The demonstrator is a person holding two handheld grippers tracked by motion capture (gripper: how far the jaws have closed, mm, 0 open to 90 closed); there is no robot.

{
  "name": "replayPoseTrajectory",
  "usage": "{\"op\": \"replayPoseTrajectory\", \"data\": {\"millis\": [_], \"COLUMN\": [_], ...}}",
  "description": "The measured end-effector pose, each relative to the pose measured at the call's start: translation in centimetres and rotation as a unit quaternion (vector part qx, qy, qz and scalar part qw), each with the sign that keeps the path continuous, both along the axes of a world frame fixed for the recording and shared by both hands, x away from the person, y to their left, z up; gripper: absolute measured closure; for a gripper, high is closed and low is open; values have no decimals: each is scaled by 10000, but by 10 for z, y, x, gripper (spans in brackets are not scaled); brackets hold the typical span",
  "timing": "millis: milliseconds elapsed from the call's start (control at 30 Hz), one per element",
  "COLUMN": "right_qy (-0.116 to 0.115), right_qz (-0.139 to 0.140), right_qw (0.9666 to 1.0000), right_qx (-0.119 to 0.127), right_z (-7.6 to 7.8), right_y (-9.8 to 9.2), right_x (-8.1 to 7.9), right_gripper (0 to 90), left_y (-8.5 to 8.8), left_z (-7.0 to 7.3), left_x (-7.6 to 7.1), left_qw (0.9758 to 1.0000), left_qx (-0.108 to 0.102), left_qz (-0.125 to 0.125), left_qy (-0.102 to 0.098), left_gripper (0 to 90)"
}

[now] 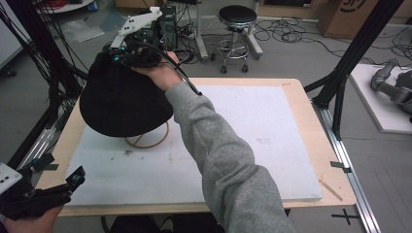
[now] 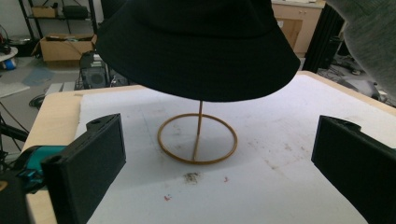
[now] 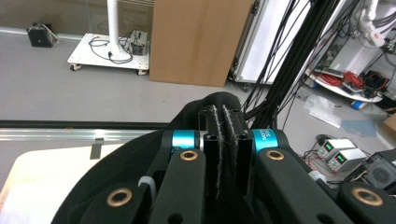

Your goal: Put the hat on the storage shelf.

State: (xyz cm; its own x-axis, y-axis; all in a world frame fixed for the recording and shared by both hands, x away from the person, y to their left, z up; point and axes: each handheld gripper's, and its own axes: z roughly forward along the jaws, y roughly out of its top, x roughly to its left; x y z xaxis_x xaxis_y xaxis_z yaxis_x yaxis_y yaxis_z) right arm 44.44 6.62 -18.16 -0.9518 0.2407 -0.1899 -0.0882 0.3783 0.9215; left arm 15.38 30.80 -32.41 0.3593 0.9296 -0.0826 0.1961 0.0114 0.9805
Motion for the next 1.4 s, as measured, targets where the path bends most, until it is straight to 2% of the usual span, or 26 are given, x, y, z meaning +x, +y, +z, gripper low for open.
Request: {"op": "replayPoseTrajectory", "data": {"millis": [200, 433, 633, 833, 967, 1033, 1133, 1233, 1333, 1400], "right_qy": [170, 229, 368, 369, 448, 418, 421, 426, 528, 610], "right_qz": [-42, -75, -122, -108, -131, -157, -193, -282, -455, -520], "right_qw": [9998, 9997, 9992, 9992, 9989, 9990, 9989, 9986, 9972, 9963], "right_qx": [40, 96, 72, 50, 52, 59, 99, 147, 266, 324], "right_z": [-14, -19, -25, -28, -33, -32, -30, -29, -27, -26], "right_y": [4, 4, 2, 1, -2, -2, -2, -3, -7, -11], "right_x": [6, 8, 9, 8, 9, 8, 6, 6, 7, 7], "right_gripper": [877, 875, 868, 865, 844, 811, 711, 565, 348, 272], "left_y": [1, 0, 0, -2, -4, -4, -4, -4, -4, -5], "left_z": [-1, -3, -4, -5, -5, -6, -6, -6, -6, -6], "left_x": [0, 3, 4, 5, 5, 6, 7, 7, 8, 8], "left_qw": [10000, 10000, 10000, 9999, 9999, 9999, 9999, 9999, 9999, 9999], "left_qx": [13, 26, 22, 37, 47, 51, 52, 43, 48, 62], "left_qz": [11, -2, 4, -21, -39, -42, -43, -38, -43, -51], "left_qy": [21, 70, 86, 115, 108, 118, 123, 116, 116, 116], "left_gripper": [32, 32, 32, 32, 32, 32, 32, 32, 32, 32]}}
